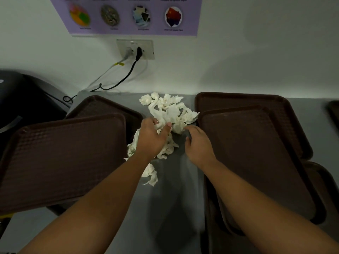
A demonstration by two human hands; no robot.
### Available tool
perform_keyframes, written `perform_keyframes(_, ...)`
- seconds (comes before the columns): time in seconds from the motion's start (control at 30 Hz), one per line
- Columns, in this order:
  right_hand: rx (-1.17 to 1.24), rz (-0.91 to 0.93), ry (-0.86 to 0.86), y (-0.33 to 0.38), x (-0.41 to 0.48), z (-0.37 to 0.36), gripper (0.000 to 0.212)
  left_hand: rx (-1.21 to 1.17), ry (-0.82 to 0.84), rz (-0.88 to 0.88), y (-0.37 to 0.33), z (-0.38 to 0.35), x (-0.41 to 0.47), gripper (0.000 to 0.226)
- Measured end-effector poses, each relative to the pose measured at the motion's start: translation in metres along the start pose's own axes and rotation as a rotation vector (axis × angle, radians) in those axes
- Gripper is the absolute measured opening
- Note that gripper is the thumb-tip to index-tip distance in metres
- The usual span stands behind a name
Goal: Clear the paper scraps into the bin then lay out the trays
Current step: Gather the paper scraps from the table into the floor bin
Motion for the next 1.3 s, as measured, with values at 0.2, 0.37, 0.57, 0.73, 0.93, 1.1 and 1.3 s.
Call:
perform_keyframes(0.2,-0.098,-0.014,0.077,0.01,0.044,-0.016,0.046,0.128,-0.002,0.017,0.015,0.02,0.016,0.038)
perform_keyframes(0.37,-0.254,0.041,0.219,0.014,0.057,-0.033,0.05,0.146,-0.022,0.005,0.025,0.032,0.019,0.033)
perform_keyframes(0.57,-0.473,0.076,0.217,0.009,0.057,-0.053,0.034,-0.044,0.002,0.093,0.029,0.041,0.019,0.027)
perform_keyframes(0.73,-0.55,0.148,0.145,0.011,0.055,-0.05,0.032,-0.001,0.008,0.092,0.023,0.046,0.019,0.017)
perform_keyframes(0.93,-0.227,0.14,-0.02,0.026,0.054,-0.03,0.014,0.03,-0.041,0.041,0.009,0.049,0.018,0.028)
perform_keyframes(1.1,0.14,-0.122,0.008,0.036,0.042,-0.005,0.014,0.055,-0.052,0.05,0.002,0.044,0.015,0.019)
perform_keyframes(1.3,0.214,-0.154,0.022,0.03,0.031,0.014,0.021,-0.026,-0.021,0.079,-0.008,0.04,0.001,0.018)
Point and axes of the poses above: each hand's wrist, its own x-axis towards the middle knuckle, its own z-axis out of the back of the hand, y = z × x, the point moved 1 cm from there along x, towards the middle knuckle, and after that the axes turned 10 degrees about -y, right-handed, at the moved point
